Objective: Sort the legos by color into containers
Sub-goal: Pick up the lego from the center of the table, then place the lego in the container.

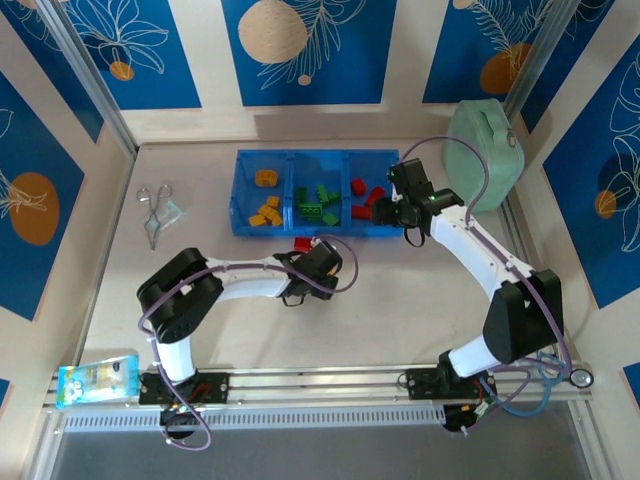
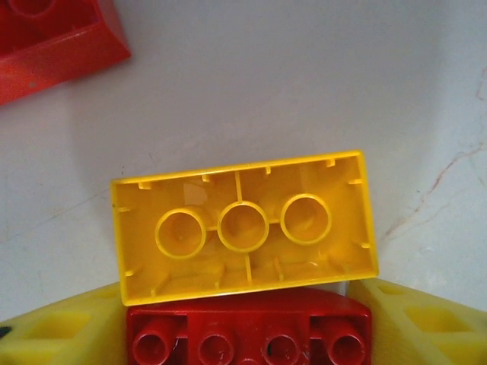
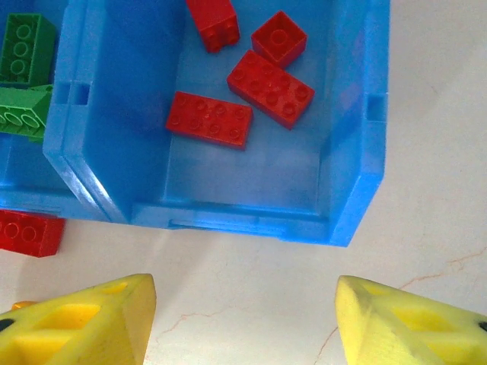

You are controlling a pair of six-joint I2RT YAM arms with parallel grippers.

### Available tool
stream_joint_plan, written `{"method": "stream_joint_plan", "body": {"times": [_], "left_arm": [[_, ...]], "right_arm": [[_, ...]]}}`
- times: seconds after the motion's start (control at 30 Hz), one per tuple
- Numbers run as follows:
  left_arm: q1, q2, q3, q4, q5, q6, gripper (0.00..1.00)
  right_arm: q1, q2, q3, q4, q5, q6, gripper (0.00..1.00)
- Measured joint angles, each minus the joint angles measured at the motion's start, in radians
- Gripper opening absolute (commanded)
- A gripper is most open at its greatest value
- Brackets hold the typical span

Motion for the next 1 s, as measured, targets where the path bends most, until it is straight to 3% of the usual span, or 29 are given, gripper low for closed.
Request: {"method": "stream_joint_plan", "body": {"times": [0.13, 0.43, 0.67, 1.0], "left_arm": [[-0.003, -0.003, 0.005, -0.018, 0.001, 0.003, 0.43], [-0.010, -0.106, 0.062, -0.133, 0.008, 0.026, 0.38], [0.005, -0.053, 0.391, -0.150, 0.014, 0.135, 0.38], [0.093, 0.320, 0.877, -0.186, 0.095, 0.252, 0.39]], "right_arm": [[-0.002, -0.016, -0.018, 0.010, -0.005, 0.005, 0.64], [-0.007, -0.082, -0.105, 0.034, -0.012, 0.045, 0.63], [-0.007, -0.142, -0.249, 0.057, -0.027, 0.110, 0.63], [-0.007, -0.370, -0.400, 0.034, 0.004, 0.192, 0.63]]}}
